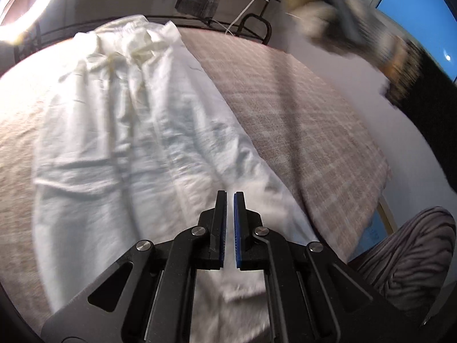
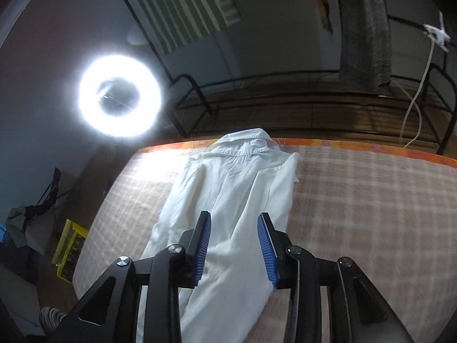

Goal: Fold small clothes

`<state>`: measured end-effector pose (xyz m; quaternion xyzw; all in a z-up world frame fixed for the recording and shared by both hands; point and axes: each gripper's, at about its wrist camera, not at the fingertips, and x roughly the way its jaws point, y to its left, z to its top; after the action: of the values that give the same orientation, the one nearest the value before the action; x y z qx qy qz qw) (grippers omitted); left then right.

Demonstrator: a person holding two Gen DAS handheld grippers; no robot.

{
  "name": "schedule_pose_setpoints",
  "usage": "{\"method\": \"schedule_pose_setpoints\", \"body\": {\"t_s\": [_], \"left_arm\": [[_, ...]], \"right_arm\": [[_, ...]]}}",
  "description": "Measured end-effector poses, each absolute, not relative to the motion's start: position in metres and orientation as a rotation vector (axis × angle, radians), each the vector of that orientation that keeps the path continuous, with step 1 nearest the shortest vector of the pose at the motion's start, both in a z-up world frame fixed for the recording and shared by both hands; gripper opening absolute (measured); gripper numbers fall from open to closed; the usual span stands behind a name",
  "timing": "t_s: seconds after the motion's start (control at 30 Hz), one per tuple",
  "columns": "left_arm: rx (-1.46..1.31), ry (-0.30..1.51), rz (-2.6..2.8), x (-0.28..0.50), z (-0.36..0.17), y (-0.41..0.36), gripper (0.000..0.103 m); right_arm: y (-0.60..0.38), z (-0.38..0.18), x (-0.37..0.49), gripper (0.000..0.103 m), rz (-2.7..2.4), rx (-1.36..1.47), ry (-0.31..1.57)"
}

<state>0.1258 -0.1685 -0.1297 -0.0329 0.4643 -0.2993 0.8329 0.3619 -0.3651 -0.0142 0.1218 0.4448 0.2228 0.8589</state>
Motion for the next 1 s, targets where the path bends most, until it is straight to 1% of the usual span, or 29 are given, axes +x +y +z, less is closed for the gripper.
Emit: {"method": "schedule_pose_setpoints", "body": {"t_s": [0.13, 0.2, 0.23, 0.27, 0.33, 0.47, 0.53, 0.6, 0.67, 0.73, 0.87, 0.9, 0.93, 0.97, 1.0], "left_arm": [[-0.109, 0.942, -0.588, 0.111, -0.107, -0.125, 0.002], [-0.128, 0.928, -0.555, 0.108, -0.100, -0.103, 0.002], [-0.126, 0.922, -0.525, 0.107, -0.100, -0.093, 0.002], [-0.123, 0.918, -0.498, 0.107, -0.099, -0.084, 0.002], [-0.131, 0.914, -0.431, 0.109, -0.101, -0.061, 0.002], [-0.207, 0.998, -0.394, 0.120, -0.122, -0.044, 0.002], [-0.195, 1.036, -0.389, 0.119, -0.135, -0.043, 0.002], [-0.155, 1.087, -0.392, 0.114, -0.149, -0.045, 0.002], [-0.127, 1.079, -0.381, 0.105, -0.152, -0.044, 0.002], [-0.113, 1.082, -0.381, 0.099, -0.150, -0.041, 0.002], [-0.138, 1.073, -0.373, 0.086, -0.143, -0.032, 0.002], [-0.154, 1.070, -0.367, 0.084, -0.139, -0.028, 0.002], [-0.170, 1.067, -0.358, 0.082, -0.136, -0.023, 0.008], [-0.185, 1.068, -0.351, 0.083, -0.135, -0.020, 0.029], [-0.210, 1.072, -0.344, 0.085, -0.134, -0.015, 0.042]], "right_arm": [[-0.369, 0.013, 0.278, 0.038, 0.448, 0.254, 0.890], [-0.365, 0.011, 0.237, 0.034, 0.425, 0.237, 0.895], [-0.362, 0.007, 0.215, 0.030, 0.428, 0.231, 0.900], [-0.358, 0.001, 0.199, 0.026, 0.434, 0.228, 0.914], [-0.345, -0.022, 0.164, 0.022, 0.447, 0.220, 0.967], [-0.322, -0.077, 0.132, 0.022, 0.440, 0.212, 1.078], [-0.309, -0.096, 0.125, 0.022, 0.445, 0.179, 1.136], [-0.293, -0.113, 0.117, 0.022, 0.457, 0.079, 1.172], [-0.287, -0.128, 0.109, 0.023, 0.459, 0.054, 1.226], [-0.292, -0.132, 0.100, 0.023, 0.450, 0.083, 1.223], [-0.303, -0.131, 0.088, 0.023, 0.474, 0.117, 1.284], [-0.307, -0.127, 0.085, 0.026, 0.472, 0.119, 1.283], [-0.313, -0.122, 0.082, 0.037, 0.465, 0.135, 1.271], [-0.320, -0.117, 0.080, 0.043, 0.450, 0.148, 1.249], [-0.322, -0.113, 0.078, 0.046, 0.437, 0.159, 1.232]]}}
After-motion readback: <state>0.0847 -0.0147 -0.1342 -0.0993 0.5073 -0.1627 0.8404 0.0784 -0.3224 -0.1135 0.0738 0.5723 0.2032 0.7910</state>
